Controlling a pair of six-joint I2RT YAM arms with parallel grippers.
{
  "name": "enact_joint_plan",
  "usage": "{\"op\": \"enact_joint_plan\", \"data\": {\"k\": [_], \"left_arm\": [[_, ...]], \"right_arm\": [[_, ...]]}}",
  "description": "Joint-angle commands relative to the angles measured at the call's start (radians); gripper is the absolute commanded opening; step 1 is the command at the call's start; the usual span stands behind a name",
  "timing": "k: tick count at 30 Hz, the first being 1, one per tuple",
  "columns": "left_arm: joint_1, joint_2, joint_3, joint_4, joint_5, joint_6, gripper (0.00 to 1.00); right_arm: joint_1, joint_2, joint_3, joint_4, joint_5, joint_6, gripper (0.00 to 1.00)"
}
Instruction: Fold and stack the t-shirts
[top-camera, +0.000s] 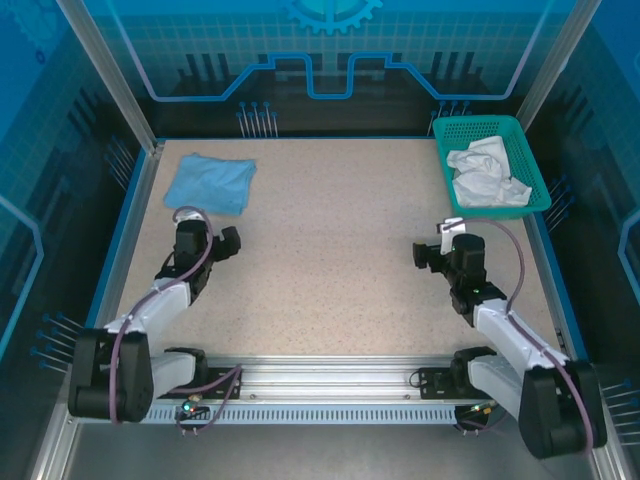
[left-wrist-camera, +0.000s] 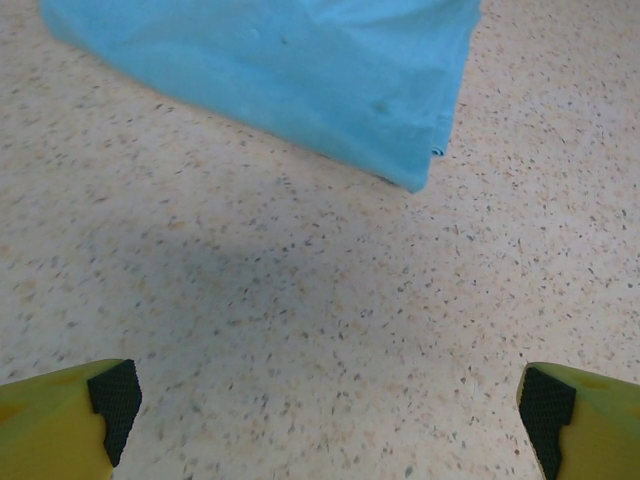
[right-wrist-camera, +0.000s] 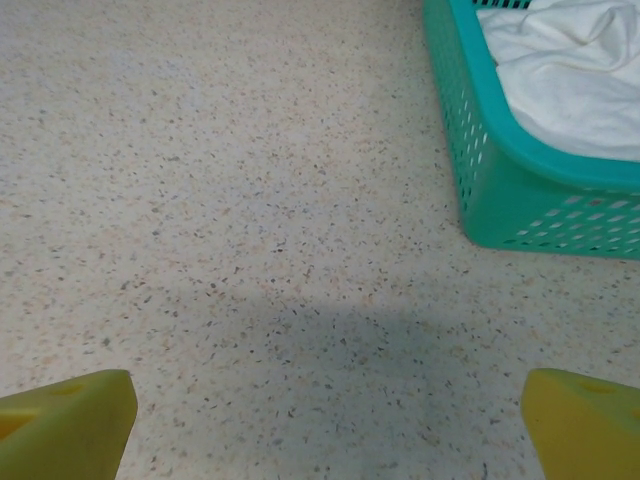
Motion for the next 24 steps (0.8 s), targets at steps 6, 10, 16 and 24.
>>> {"op": "enact_joint_plan", "data": {"k": [6, 10, 16, 24], "left_arm": [[0.005, 0.186, -0.023, 0.398, 0.137, 0.113, 0.99], [0.005, 0.19, -0.021, 0.396, 0.165, 0.126, 0.99], [-0.022, 0.121, -0.113, 0.51, 0.158, 0.15, 0.99], [-0.051, 0.115, -0.127, 0.524, 0.067, 0.151, 0.99]], "right_arm": [[-0.009, 0.178, -0.014, 0.347, -0.071, -0.04, 1.0], [-0.008, 0.23, -0.071, 0.566, -0.097, -0.069, 1.0], [0.013, 0.354, -0.089, 0.724, -0.122, -0.122, 1.0], [0.018, 0.453, -0.11, 0.852, -0.109, -0.127, 1.0]]}}
